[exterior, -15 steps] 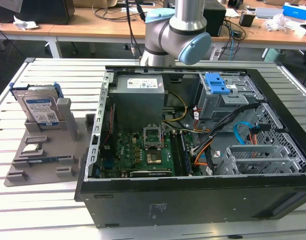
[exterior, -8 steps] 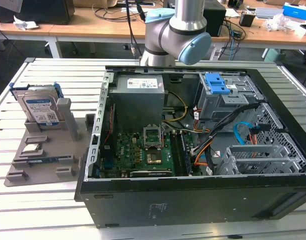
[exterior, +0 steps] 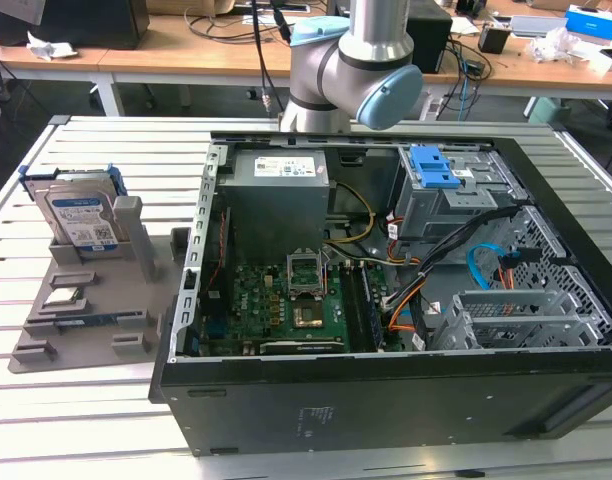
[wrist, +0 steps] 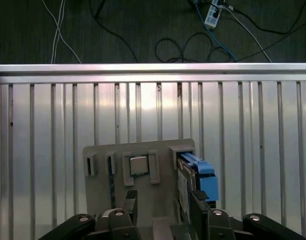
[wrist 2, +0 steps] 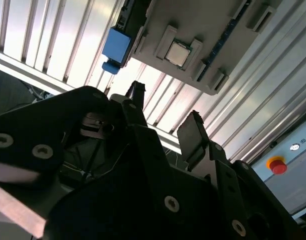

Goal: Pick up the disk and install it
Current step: 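Pick up the disk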

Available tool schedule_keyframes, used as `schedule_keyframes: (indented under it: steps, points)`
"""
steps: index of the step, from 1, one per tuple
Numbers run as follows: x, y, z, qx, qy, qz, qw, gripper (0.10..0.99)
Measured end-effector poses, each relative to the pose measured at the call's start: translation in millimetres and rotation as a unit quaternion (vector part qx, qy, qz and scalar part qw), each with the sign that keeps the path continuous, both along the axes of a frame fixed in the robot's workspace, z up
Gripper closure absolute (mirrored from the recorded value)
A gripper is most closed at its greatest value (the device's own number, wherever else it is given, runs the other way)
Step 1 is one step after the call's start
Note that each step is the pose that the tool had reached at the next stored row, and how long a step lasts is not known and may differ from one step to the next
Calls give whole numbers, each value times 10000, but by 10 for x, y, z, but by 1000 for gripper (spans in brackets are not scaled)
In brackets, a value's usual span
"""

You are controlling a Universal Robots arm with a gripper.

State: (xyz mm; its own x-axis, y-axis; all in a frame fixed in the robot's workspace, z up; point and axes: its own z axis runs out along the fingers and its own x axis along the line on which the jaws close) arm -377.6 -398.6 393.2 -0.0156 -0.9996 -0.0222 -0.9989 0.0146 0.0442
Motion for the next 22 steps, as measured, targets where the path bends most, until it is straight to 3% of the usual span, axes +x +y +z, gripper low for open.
schedule_keyframes:
  steps: [2,7,17,22]
  points:
    - [0,26,1,0,0,0,10000,545]
    - [0,179,0,0,0,1,10000,545]
    - [5,330,-1,0,0,1,10000,545]
    - [19,439,-1,0,0,0,10000,545]
